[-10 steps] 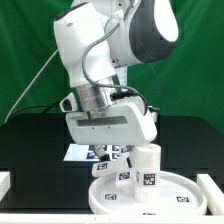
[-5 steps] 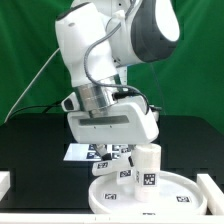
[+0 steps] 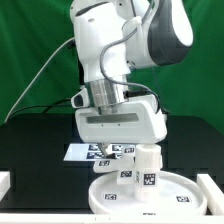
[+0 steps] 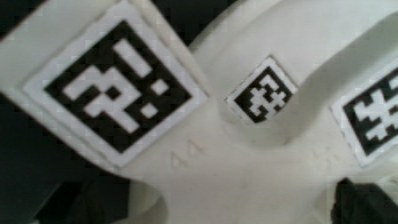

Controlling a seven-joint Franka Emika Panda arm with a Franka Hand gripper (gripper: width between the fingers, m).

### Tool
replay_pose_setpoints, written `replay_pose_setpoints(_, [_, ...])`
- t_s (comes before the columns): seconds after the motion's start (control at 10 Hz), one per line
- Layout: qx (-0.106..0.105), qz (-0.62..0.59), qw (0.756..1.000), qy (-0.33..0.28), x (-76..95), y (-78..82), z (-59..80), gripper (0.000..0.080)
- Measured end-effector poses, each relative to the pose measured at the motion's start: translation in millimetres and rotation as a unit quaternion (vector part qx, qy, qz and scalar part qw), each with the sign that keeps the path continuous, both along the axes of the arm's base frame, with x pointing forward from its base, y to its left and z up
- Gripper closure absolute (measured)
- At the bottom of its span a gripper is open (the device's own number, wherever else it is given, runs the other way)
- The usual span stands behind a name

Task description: Assemble round table

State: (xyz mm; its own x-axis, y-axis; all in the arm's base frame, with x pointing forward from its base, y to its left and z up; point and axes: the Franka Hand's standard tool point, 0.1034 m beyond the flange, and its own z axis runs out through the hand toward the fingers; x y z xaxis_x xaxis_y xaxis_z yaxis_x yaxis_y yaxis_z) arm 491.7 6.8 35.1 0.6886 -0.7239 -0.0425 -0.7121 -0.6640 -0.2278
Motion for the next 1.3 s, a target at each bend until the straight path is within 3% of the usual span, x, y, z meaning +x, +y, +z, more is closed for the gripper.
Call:
replay_pose_setpoints(0.7, [-0.038, -0.009, 0.999, -0.03, 3.4, 1.8, -0.2, 0.0151])
replay_pose_setpoints(1.2, [-0.038, -0.014, 0.999, -0.03, 3.7, 4.4, 0.8, 0.0151])
replay_pose_setpoints(1.3, [-0.038, -0.006, 0.999, -0.029, 1.8, 16.8, 3.7, 0.0151])
